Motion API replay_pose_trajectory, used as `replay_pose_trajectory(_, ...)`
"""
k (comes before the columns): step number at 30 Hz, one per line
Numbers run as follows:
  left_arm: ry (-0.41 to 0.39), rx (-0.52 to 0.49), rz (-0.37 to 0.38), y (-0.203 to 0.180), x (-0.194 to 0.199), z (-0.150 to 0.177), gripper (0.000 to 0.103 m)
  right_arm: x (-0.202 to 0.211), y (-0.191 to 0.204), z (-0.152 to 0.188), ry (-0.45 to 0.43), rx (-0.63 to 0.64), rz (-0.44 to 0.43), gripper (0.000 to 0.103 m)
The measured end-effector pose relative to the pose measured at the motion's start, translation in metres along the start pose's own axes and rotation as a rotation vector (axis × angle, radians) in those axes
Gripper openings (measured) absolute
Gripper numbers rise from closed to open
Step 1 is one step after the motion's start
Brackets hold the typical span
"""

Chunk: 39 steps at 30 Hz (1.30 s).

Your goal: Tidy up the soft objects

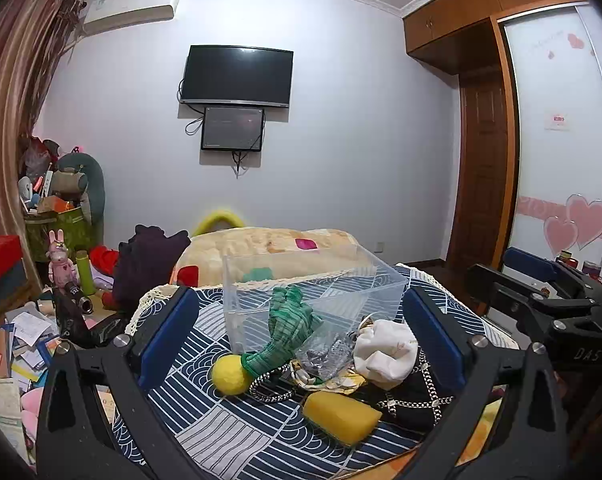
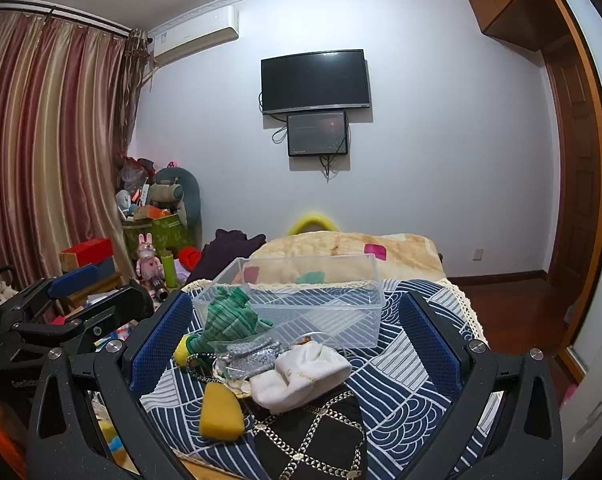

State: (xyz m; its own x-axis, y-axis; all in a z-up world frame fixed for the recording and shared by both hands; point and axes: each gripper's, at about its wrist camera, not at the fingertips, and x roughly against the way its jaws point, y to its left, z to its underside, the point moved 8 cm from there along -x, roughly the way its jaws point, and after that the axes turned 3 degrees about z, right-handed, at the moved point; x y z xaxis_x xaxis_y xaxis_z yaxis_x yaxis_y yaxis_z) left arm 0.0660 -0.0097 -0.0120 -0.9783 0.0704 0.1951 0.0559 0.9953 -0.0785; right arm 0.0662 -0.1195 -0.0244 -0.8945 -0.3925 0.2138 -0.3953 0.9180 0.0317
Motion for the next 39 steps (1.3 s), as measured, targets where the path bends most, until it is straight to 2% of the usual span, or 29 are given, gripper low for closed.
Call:
replay_pose_trajectory(26,0.001,0.007,0.010,0.000,0.000,0.000,0.103,0.002,0.000,-0.001,-0.007,-0.013,-0.014,0.103)
replay_pose_trajectory(34,0.018,0.018,0.047,0.001,-0.007,0.006,0.103,-0.006,-0.005,0.004,0.018,-0.028,-0.013,0.103)
replay_pose_trajectory(35,0.018,0.022,0.049,0.002,-0.007,0.006,0.099,-0.007,-0.006,0.005,0.025,-0.032,-0.015,0.102)
replay_pose_trajectory(36,0.023,0.024,0.049,0.003,-0.009,0.007,0.088,-0.009,-0.006,0.007,0.032,-0.036,-0.018,0.101)
replay_pose_trajectory(39,0.063,0.039,0.049,0.009,-0.018,0.014,0.077,-0.016,-0.007,0.013,0.059,-0.044,-0.027,0.093)
